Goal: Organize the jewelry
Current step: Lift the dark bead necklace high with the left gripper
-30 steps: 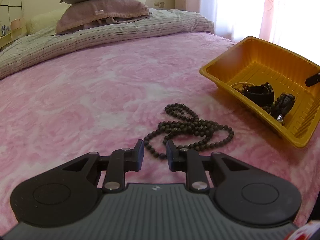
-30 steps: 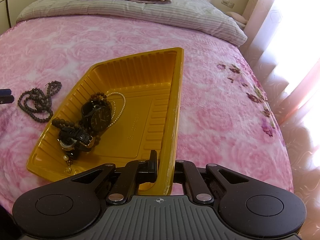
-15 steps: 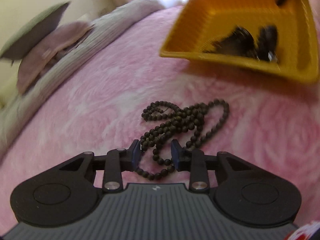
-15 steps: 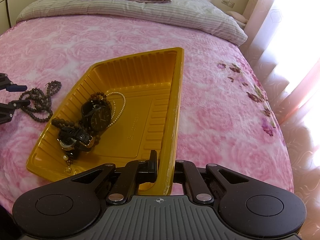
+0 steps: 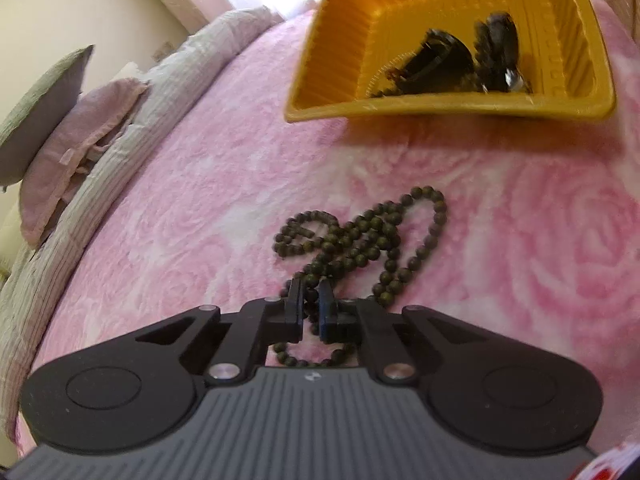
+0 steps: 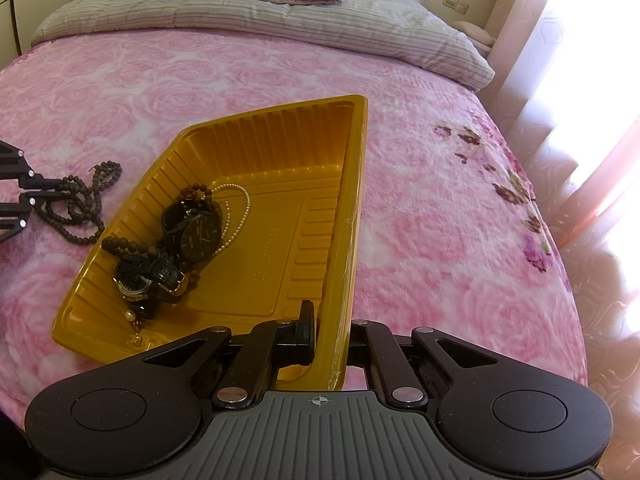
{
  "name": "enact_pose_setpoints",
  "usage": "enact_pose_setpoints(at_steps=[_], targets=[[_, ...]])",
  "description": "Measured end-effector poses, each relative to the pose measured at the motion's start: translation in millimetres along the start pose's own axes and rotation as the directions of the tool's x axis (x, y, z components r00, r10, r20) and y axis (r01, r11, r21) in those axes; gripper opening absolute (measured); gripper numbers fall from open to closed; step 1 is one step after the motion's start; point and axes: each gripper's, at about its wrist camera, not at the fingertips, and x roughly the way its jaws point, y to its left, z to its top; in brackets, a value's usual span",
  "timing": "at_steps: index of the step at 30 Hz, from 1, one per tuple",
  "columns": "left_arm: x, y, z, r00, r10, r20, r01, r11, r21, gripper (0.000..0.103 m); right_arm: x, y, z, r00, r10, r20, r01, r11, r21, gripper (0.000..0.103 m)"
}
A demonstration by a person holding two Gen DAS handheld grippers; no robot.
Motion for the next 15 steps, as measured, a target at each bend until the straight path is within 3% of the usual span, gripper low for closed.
enact_pose_setpoints(at_steps=[7,11,15], targets=[[-39,42,9,0.994,0.089,0.058,-0.080,0.987,-0.138,0.006,-1,0,1,1.000,-0.004,0.001,0.004,1.000,-0.003,0.006],[-67,77,20,0.989,0.111,0.098,-0.084,0.965,-0.247,0.006,-1,0,1,1.000,-0.005,0.001,0.005,1.000,-0.003,0.006],[-92,105,30,0.983,0.142,0.120,-0.101,0.950,-0.296,0.006,-1,1,1,1.000,-0.006,0.002,0.006,1.000,-0.004,0.006]])
